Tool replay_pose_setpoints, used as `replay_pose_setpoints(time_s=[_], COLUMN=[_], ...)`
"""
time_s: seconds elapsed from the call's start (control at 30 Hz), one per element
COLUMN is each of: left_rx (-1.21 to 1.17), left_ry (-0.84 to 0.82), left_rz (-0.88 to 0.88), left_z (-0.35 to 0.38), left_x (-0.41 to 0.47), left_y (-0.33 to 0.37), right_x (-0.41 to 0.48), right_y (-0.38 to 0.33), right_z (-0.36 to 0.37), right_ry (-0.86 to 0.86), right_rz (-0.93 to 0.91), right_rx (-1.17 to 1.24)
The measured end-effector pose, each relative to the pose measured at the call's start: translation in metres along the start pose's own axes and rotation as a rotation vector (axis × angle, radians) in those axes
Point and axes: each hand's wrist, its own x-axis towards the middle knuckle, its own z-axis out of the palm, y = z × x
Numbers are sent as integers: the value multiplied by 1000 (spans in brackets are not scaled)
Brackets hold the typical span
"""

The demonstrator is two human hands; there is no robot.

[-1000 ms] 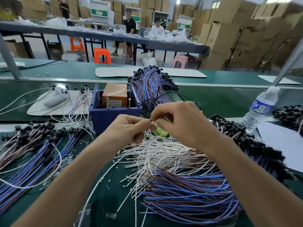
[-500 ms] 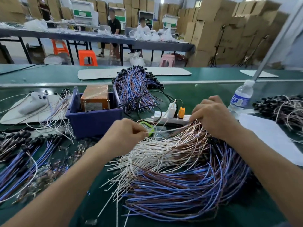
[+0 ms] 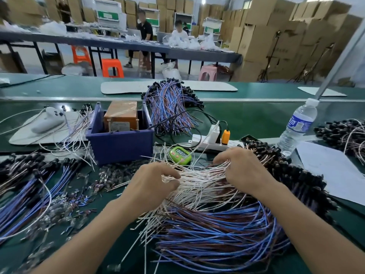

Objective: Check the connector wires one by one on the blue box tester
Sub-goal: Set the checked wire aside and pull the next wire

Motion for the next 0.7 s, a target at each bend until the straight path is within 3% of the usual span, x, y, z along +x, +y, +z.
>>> replay_pose_setpoints(time_s=[0.17, 0.3, 0.5, 0.7], left_rx=[57, 72, 122, 252], left_ry=[97, 267, 627, 676], left_rz=[-55, -268, -528, -499], left_z=[-45, -89, -134, -128], left_x=[-21, -44, -83, -86], left_y=[-34, -79, -144, -163], right_x=[21, 33, 64, 84], right_y=[-77, -157, -251, -300], right_z=[44, 82, 126, 165], right_ry=[-60, -106, -449, -402], right_rz=[-94, -254, -283, -289], right_rx=[199, 268, 179, 121])
